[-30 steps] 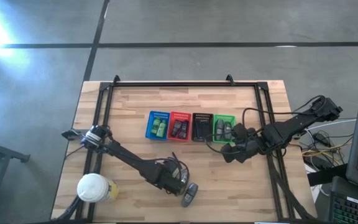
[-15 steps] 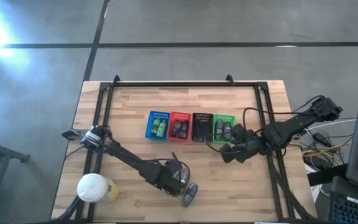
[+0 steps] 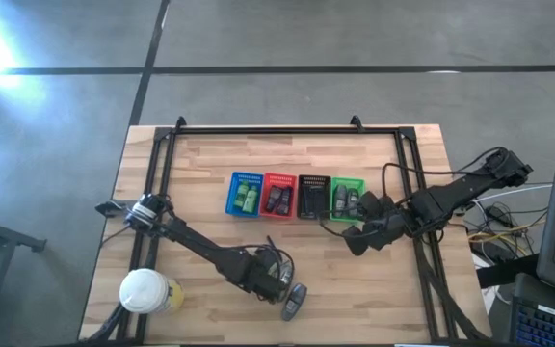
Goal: Pick & Place Travel size toiletries
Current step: Put the green shampoo into the blue bin
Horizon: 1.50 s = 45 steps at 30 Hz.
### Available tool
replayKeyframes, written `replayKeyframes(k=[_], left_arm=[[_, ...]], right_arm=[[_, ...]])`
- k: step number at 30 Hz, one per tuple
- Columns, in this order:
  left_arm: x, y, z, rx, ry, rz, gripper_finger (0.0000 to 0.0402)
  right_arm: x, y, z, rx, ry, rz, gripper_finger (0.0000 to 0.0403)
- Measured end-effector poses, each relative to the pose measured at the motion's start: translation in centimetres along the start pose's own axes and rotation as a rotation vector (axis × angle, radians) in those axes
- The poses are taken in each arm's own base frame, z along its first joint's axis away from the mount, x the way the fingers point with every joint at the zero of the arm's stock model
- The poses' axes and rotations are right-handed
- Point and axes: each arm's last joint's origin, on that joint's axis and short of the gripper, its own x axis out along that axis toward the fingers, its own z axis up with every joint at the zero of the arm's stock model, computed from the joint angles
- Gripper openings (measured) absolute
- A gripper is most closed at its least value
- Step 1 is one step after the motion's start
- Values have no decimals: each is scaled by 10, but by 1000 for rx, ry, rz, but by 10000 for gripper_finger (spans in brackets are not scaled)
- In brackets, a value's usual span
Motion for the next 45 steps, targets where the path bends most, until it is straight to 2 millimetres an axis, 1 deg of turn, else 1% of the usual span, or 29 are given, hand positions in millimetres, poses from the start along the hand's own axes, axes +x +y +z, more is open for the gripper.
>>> replayKeyframes(k=[9,13,16,20,22,25,29,31,34,38,40,43,45], left_arm=[[1,4,1,21,19,29,204],[1,4,1,17,24,32,165],[-1,4,1,-7,24,25,143],[-12,6,3,-37,22,8,134],[-25,8,5,-57,12,-4,133],[-50,16,9,-101,-37,3,132],[-81,37,24,-189,-144,59,131],[-96,50,37,-232,-177,84,131],[-104,72,63,-277,-208,117,130],[-105,107,101,-316,-218,132,130],[-98,126,117,-324,-194,147,130],[-87,151,134,-367,-160,151,130],[-80,164,142,-388,-151,119,130]], right_arm=[[-1,-1,0,-112,-1,3,299],[-1,-1,0,-136,15,10,287],[-1,-1,0,-139,16,10,280],[-2,-1,0,-139,15,12,274],[-3,-2,0,-141,14,14,271],[-5,-3,1,-133,11,21,269],[-10,-6,2,-121,2,40,276],[-13,-8,3,-115,-4,50,282],[-18,-11,5,-106,-28,60,291],[-22,-16,5,-99,-40,72,301],[-23,-17,5,-95,-42,77,305],[-23,-17,5,-95,-41,77,310],[-23,-17,5,-95,-41,77,313]])
